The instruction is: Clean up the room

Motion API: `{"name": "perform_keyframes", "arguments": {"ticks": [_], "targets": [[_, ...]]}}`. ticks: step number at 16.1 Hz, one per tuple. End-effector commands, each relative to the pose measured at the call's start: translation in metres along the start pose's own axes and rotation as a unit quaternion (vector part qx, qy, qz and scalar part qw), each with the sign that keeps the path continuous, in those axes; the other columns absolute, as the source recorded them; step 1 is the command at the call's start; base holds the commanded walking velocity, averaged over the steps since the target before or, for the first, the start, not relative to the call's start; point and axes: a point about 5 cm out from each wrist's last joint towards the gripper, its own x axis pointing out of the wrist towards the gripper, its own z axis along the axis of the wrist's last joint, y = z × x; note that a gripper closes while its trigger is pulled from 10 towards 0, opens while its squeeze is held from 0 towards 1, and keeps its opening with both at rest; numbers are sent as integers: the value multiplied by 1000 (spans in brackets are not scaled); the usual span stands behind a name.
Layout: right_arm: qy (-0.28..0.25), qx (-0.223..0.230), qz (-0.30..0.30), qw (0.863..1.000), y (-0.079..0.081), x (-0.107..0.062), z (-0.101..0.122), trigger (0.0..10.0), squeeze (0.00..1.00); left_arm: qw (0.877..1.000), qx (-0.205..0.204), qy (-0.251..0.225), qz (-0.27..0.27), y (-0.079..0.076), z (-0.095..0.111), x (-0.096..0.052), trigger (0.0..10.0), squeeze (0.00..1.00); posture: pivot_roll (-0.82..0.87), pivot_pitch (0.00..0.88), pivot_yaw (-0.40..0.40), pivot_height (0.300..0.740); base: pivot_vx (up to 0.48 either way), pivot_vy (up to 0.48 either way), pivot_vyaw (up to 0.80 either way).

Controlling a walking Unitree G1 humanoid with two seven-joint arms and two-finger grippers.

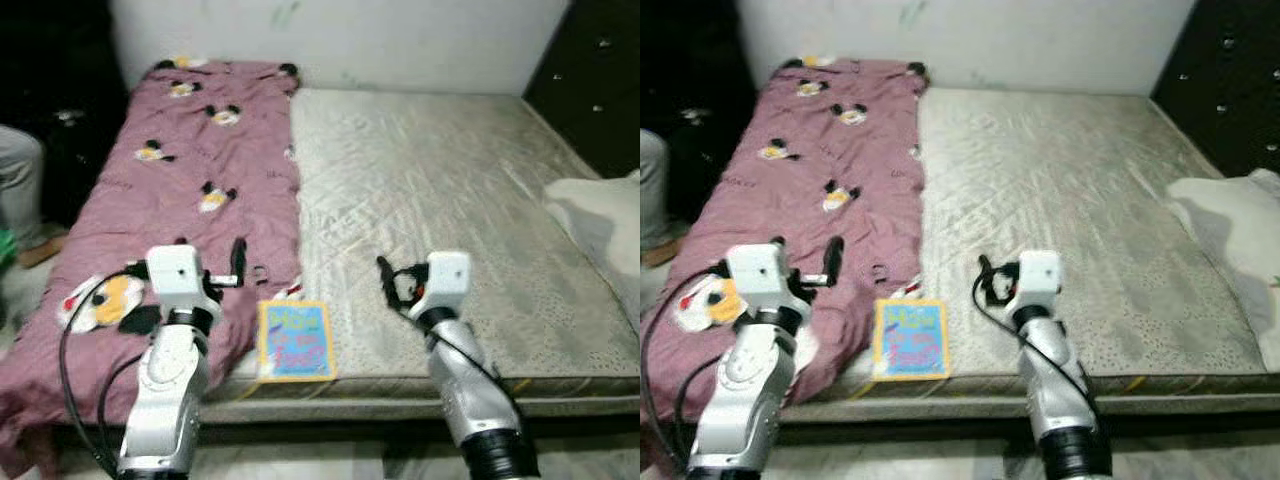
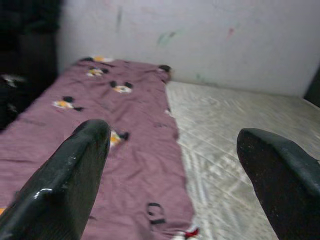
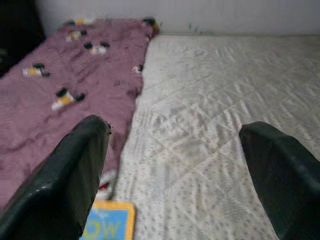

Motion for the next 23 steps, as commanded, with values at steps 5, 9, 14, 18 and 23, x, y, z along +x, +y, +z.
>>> {"name": "perform_keyframes", "arguments": {"ticks": [5,9,14,18,23], "targets": [[18,-3,-33,999,-21,-13,-7,10000,0,1000,7,18,21,6,-5,-5,10000,0,9,146,-16,740,0,288,0],[21,-7,-30,999,-20,-11,-6,10000,0,1000,-6,3,-11,-3,1,-3,10000,0,10,145,-15,740,0,0,0],[23,-5,-30,999,-19,-11,-6,10000,0,1000,-12,2,-19,-3,2,-5,10000,0,14,148,-17,740,233,0,0],[25,-6,-27,999,-18,-10,-7,10000,0,1000,-14,2,-25,-4,2,-4,10000,0,14,144,-16,740,354,0,0],[25,-6,-26,999,-17,-10,-8,10000,0,1000,-12,4,-29,-5,1,-4,10000,0,16,136,-11,740,345,0,0]]}}
